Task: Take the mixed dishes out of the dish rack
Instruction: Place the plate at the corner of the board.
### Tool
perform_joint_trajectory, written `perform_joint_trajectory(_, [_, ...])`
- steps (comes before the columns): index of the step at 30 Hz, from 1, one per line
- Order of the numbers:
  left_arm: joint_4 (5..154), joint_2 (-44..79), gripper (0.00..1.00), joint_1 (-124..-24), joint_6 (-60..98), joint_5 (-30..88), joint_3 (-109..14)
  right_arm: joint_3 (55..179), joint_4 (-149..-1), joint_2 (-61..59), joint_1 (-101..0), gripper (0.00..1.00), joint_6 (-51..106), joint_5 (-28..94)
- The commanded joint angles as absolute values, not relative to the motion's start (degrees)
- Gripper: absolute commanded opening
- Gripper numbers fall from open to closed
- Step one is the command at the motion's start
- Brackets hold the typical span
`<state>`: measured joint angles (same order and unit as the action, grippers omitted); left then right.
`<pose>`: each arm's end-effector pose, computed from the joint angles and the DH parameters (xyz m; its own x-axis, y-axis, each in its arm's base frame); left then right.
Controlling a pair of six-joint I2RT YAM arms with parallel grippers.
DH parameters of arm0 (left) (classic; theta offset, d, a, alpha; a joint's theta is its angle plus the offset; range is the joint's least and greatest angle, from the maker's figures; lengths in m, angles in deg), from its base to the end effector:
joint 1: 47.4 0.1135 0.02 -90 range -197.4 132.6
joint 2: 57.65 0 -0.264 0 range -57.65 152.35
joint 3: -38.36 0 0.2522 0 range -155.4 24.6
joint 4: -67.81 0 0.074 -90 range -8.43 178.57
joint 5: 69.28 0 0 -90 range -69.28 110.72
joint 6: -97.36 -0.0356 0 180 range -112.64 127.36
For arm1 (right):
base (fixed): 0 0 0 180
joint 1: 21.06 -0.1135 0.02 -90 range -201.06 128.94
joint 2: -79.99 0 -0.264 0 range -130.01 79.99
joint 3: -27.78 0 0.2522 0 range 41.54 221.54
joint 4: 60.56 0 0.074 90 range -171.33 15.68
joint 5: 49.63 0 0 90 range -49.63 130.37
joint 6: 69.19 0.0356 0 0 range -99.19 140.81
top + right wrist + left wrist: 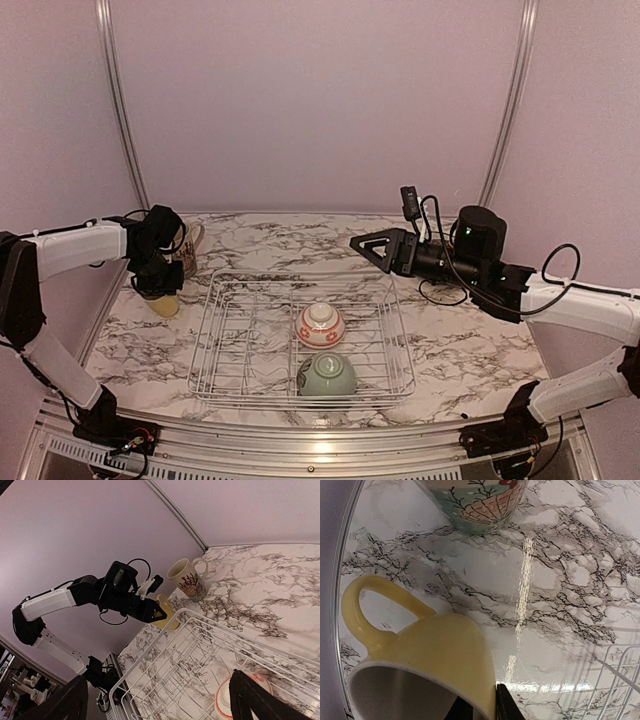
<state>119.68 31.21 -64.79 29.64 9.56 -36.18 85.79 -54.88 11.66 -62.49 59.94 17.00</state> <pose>0.2913 -0.0840 0.2154 -0.8908 -0.1108 -0.4407 -0.1287 0.9916 0.0108 0.1983 0.1939 0.3050 -0.6175 0.2277 -0.7529 -0.6629 0.3647 0.6539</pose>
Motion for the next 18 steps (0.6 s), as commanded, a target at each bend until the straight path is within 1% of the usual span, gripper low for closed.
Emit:
perform_joint_trajectory(1, [118.2, 31.6, 0.19, -64.2, 29.2, 8.7, -35.4, 87.2, -55.6, 12.8, -62.2, 0.95, 59.3, 17.9])
perform_joint_trajectory(5, [118.0, 31.1, 0.2, -64.2, 29.3, 9.0, -35.3, 87.5, -56.2, 13.0, -62.2, 0.95, 58.7, 18.2])
perform_joint_trajectory(9, [119.3, 29.6, 0.25, -64.2, 29.2, 7.4, -36.7, 87.6, -56.7, 12.7, -62.2, 0.95, 58.3, 18.2])
perform_joint_trajectory(13, [120.9, 27.6, 0.34, -64.2, 28.7, 6.8, -38.8, 89.3, -60.1, 12.1, -62.2, 0.95, 55.6, 19.2])
perform_joint_trajectory(18, [122.4, 24.4, 0.46, -64.2, 28.4, 7.3, -40.7, 93.9, -69.6, 10.7, -62.2, 0.95, 49.7, 22.1])
